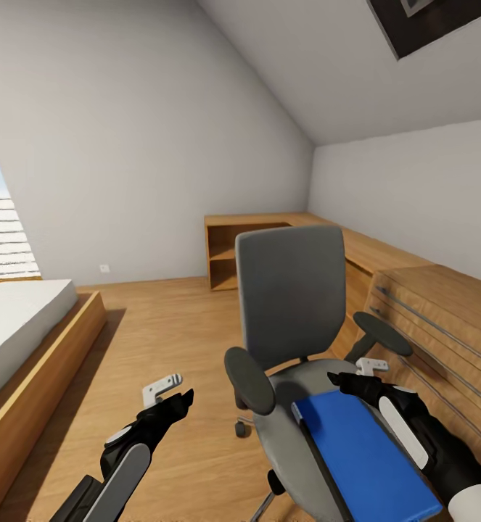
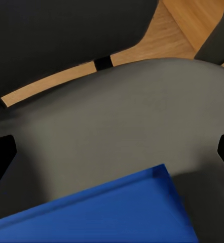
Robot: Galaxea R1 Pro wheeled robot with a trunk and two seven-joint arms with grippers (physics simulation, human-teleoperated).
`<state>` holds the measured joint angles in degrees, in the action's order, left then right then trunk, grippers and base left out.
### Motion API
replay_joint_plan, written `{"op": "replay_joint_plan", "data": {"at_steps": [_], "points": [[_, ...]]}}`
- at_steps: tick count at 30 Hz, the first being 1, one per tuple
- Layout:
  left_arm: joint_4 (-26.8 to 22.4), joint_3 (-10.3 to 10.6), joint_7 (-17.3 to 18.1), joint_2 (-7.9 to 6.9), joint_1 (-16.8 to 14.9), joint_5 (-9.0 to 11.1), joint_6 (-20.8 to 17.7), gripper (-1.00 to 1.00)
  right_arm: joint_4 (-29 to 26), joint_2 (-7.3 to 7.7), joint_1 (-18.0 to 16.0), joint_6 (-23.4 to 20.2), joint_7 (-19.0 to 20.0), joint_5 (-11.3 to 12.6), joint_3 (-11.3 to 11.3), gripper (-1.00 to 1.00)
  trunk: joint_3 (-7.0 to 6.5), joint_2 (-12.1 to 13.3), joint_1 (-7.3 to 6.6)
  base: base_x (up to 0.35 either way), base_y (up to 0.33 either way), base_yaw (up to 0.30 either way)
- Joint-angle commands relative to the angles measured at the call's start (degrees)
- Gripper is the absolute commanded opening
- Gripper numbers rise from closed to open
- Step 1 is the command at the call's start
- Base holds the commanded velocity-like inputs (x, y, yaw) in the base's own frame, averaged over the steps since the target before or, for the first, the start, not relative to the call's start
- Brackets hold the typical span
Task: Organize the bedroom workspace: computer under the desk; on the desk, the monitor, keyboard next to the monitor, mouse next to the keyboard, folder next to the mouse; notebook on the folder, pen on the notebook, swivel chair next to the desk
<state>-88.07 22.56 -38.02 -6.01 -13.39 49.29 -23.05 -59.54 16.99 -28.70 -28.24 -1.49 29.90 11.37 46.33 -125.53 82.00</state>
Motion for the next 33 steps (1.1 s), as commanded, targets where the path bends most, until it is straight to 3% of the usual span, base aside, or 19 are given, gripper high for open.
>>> {"op": "replay_joint_plan", "data": {"at_steps": [1, 9, 33], "points": [[-0.08, 0.12, -0.47, -0.05, -0.06, 0.37, -0.06, 1.0, -0.06, 0.06, -0.04, -0.2, -0.16, 0.25, 0.12, 1.0, 0.25, -0.45, 0.22, 0.0, 0.0, 0.0], [-0.05, 0.19, -0.47, -0.05, -0.06, 0.37, -0.06, 1.0, -0.05, 0.06, -0.04, -0.24, -0.18, 0.24, 0.14, 1.0, 1.68, -3.65, 1.97, 0.0, 0.0, 0.0], [0.26, 0.29, -0.24, -0.22, -0.06, 0.39, -0.09, 1.0, 0.71, 0.06, -0.04, -0.33, -0.18, 0.16, 0.25, 1.0, 1.68, -3.65, 1.97, -0.019, -0.013, 0.0]]}}
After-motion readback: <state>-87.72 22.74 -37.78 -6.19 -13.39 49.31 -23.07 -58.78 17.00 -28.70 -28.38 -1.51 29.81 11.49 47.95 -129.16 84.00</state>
